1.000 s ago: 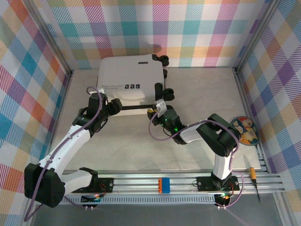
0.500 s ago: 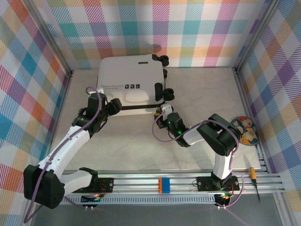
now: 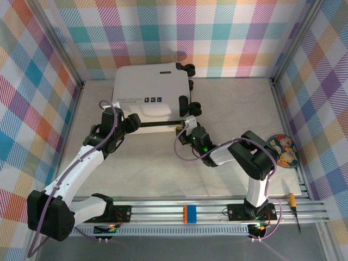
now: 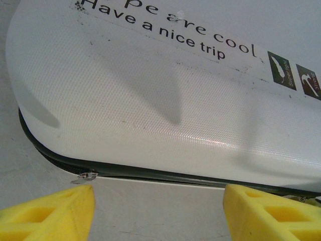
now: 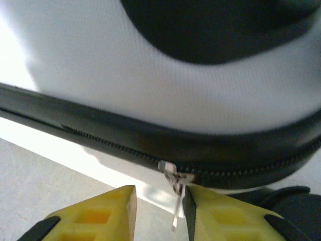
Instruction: Pack the luggage
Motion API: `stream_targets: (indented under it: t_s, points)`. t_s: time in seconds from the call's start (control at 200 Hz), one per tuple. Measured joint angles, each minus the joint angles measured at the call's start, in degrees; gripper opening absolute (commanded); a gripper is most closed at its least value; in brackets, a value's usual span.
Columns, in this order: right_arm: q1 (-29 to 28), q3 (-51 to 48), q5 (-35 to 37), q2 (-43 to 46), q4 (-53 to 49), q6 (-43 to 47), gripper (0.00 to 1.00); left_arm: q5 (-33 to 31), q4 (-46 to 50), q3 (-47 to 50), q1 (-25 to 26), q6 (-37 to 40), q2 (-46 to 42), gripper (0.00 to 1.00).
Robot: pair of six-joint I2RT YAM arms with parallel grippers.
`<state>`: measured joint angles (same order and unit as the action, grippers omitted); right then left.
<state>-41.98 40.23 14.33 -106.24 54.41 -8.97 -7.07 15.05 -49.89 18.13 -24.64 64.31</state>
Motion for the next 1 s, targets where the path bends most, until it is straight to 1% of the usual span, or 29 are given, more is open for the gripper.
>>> stream_targets:
  t_s: [0.09,0.15,0.375,0.45,0.765,1.0]
  points:
    - [0.0,0.55,0.09,-0.02,-1.33,-0.02,0.29,0.0,-0.02,0.0,0.0,0.0,0.0,0.68]
    - [0.0,0.92,0.26,-0.02,-2.12,-0.04,0.26,0.0,-0.02,0.0,0.0,0.02,0.0,0.68]
    - [0.02,2.19,1.29,-0.04,-4.81,-0.87,0.05,-0.02,0.0,0.0,0.0,0.02,-0.11,0.68]
    - [0.02,2.21,1.57,-0.04,-4.9,-0.72,0.0,-0.02,0.0,0.0,0.0,0.02,-0.44,0.68]
    - [0.15,2.21,2.21,0.31,-5.79,-0.7,0.0,-0.02,1.44,0.04,0.0,0.2,-2.1,0.67]
    - [0.44,2.8,4.59,2.21,-10.95,-2.69,0.0,-0.02,1.75,0.07,0.0,0.24,-3.1,0.67]
